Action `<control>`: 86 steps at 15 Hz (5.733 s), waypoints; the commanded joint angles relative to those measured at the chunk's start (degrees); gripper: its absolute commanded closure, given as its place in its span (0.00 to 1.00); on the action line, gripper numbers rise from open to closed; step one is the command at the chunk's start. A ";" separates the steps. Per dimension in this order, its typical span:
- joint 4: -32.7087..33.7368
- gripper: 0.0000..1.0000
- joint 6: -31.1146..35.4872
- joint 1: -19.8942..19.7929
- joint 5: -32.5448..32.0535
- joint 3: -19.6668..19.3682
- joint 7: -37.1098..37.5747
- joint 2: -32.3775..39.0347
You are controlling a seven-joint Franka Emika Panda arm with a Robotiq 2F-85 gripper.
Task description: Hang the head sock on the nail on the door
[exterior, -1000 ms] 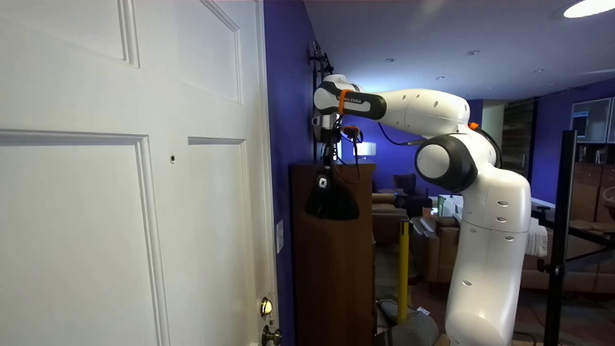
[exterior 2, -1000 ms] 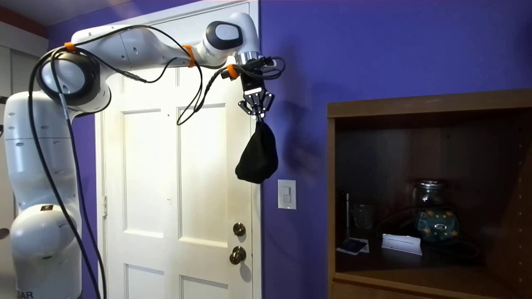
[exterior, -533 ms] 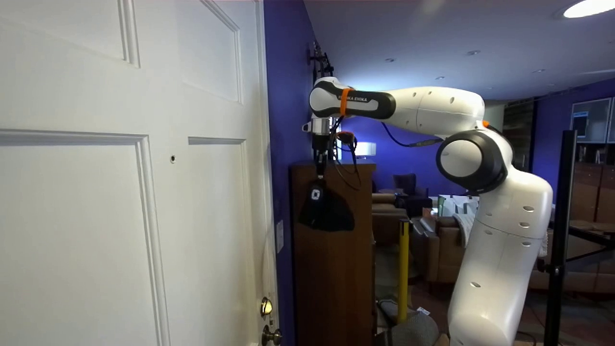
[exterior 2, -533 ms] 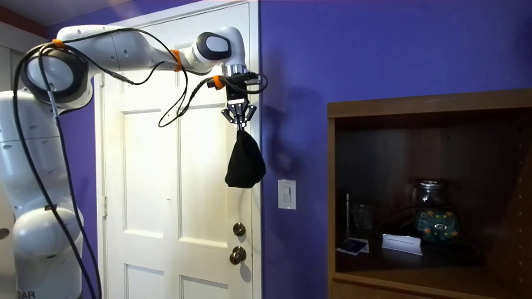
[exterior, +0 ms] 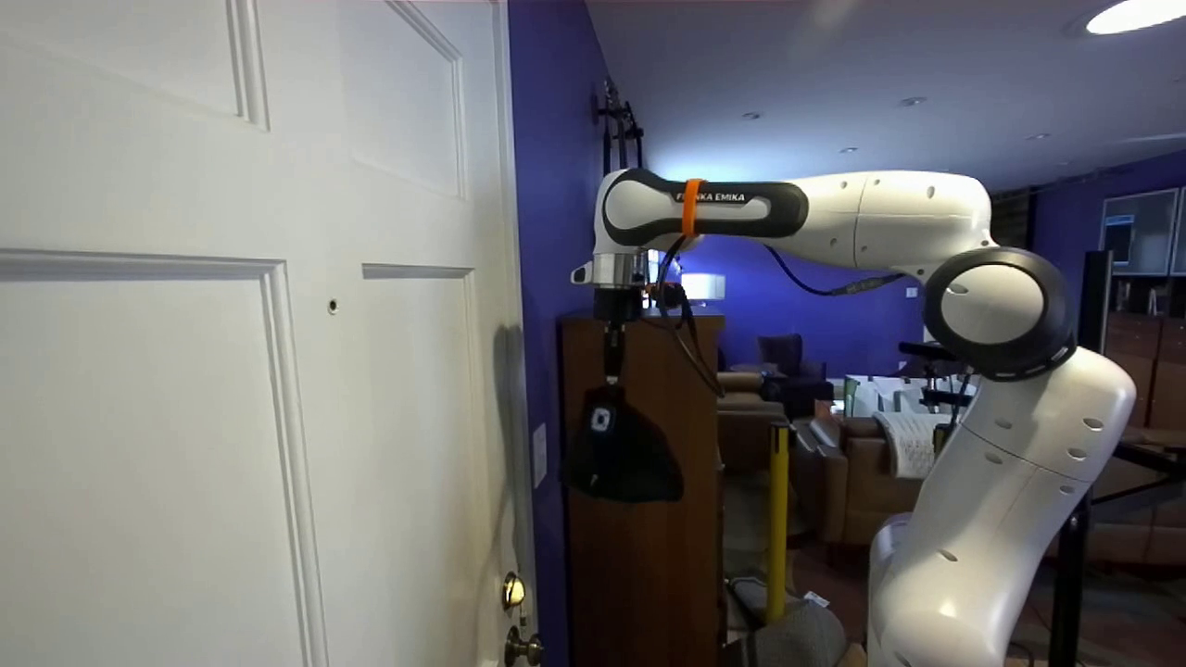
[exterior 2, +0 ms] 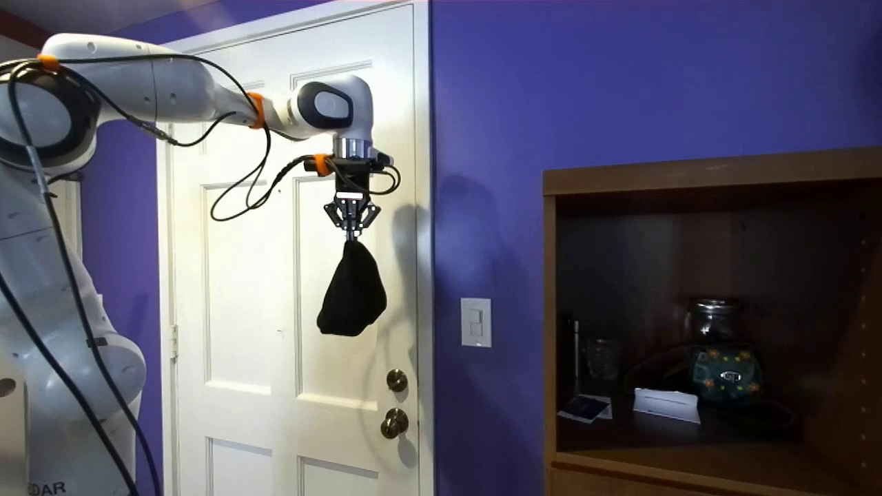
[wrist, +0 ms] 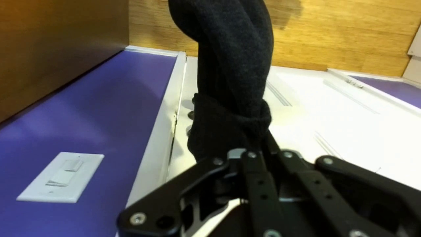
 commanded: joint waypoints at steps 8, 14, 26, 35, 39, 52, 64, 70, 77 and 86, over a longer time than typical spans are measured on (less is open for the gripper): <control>-1.90 0.93 -0.17 1.72 -0.18 -0.53 -0.63 -0.59; -1.87 0.98 -1.08 7.79 5.69 3.61 -1.37 4.95; -8.22 0.98 8.23 13.26 14.56 14.61 11.33 8.27; -7.55 0.98 8.70 13.96 13.93 15.53 10.42 9.83; -7.88 0.98 9.60 14.39 17.01 16.25 12.21 11.19; -14.70 0.98 31.84 16.88 16.13 21.85 22.98 12.79; -20.29 0.98 43.27 18.16 15.61 22.51 21.09 14.20; -21.84 0.98 47.46 18.21 14.93 22.45 20.26 15.26; -22.17 0.68 48.16 18.37 14.86 22.51 19.98 16.06; -22.08 0.28 48.08 18.43 15.21 22.40 19.47 15.77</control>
